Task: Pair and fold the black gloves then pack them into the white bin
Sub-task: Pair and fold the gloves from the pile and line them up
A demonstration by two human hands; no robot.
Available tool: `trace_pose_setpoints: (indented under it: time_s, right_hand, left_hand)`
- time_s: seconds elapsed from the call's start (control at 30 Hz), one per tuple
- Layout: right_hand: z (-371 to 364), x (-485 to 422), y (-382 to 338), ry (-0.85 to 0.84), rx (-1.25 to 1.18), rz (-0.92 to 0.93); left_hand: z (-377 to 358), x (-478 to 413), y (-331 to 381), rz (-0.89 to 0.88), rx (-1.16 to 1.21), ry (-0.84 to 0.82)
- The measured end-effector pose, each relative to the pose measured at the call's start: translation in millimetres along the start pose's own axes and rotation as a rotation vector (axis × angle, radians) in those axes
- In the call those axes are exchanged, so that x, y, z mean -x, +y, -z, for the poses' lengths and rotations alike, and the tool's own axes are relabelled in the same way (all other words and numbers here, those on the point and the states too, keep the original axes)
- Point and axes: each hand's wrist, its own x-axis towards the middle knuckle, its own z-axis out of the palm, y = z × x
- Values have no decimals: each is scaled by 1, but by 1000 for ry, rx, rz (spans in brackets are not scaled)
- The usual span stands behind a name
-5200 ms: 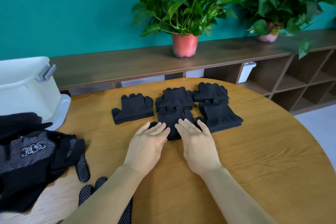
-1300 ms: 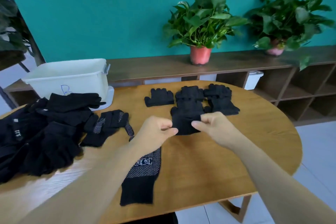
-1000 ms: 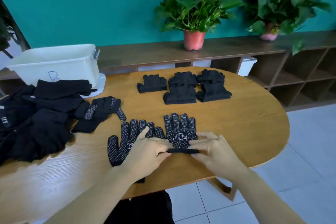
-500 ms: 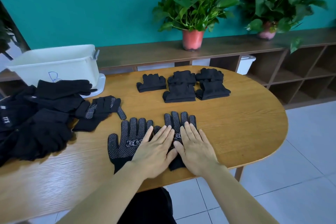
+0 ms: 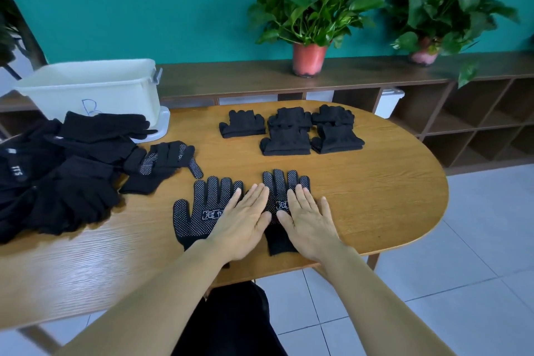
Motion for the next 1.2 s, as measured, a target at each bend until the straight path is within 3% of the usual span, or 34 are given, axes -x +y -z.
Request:
trace_pose_setpoints:
  time_s: [0.17, 0.4, 0.77, 0.9, 1.2]
  right_hand:
    - [16, 5, -18, 98, -4, 91]
    - [23, 10, -56, 165, 30, 161]
    - [15, -24, -123, 313, 126, 407]
    - [1, -53, -140, 440, 133, 487]
    - [-15, -115, -169, 422, 217, 581]
  left_hand:
    - [17, 11, -5, 1, 91, 123]
    - [35, 49, -34, 66, 48, 224]
    - [54, 114, -128, 170, -1, 417]
    - [61, 113, -162, 189, -55, 499]
    - [59, 78, -221, 102, -216, 564]
